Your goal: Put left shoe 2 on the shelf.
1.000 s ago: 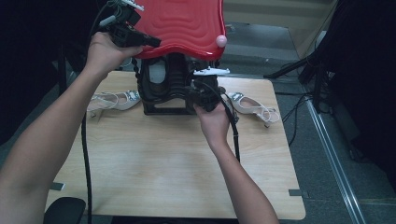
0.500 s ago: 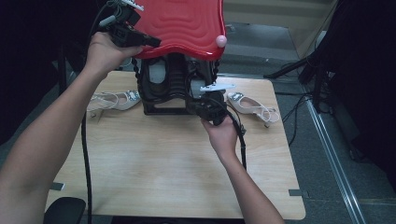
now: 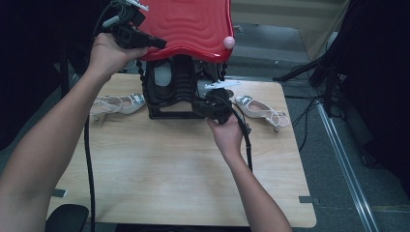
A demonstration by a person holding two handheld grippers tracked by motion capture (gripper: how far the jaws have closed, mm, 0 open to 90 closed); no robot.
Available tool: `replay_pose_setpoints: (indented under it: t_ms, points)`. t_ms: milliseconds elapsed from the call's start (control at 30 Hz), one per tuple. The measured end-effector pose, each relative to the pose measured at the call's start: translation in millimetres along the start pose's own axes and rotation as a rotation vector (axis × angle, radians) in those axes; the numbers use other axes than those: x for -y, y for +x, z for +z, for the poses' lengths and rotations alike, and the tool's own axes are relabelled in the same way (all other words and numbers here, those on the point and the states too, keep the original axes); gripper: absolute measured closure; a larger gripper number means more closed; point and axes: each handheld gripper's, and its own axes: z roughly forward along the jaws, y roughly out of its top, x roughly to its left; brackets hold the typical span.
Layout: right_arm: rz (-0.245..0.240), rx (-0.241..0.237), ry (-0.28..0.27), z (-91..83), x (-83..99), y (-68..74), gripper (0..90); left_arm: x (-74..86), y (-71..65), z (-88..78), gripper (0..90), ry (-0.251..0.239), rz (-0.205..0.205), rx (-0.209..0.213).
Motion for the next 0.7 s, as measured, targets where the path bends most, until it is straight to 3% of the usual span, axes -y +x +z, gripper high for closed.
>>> replay_pose_setpoints:
  t_ms: [333,433,700]
  points:
    - [-0.005,0.026,-0.008,9.9,-16.1,-4.4,90.0,-0.2,0.4,-0.1,90.0,0.001,-0.001,0.003]
    - [0.015,0.026,-0.011,12.6,-21.6,-9.1,90.0,-0.1,0.4,-0.2,90.0,0.001,-0.002,0.004]
    - [-0.002,0.055,-0.017,22.6,-35.3,-13.9,90.0,-0.2,0.4,-0.2,90.0,0.000,-0.002,0.004]
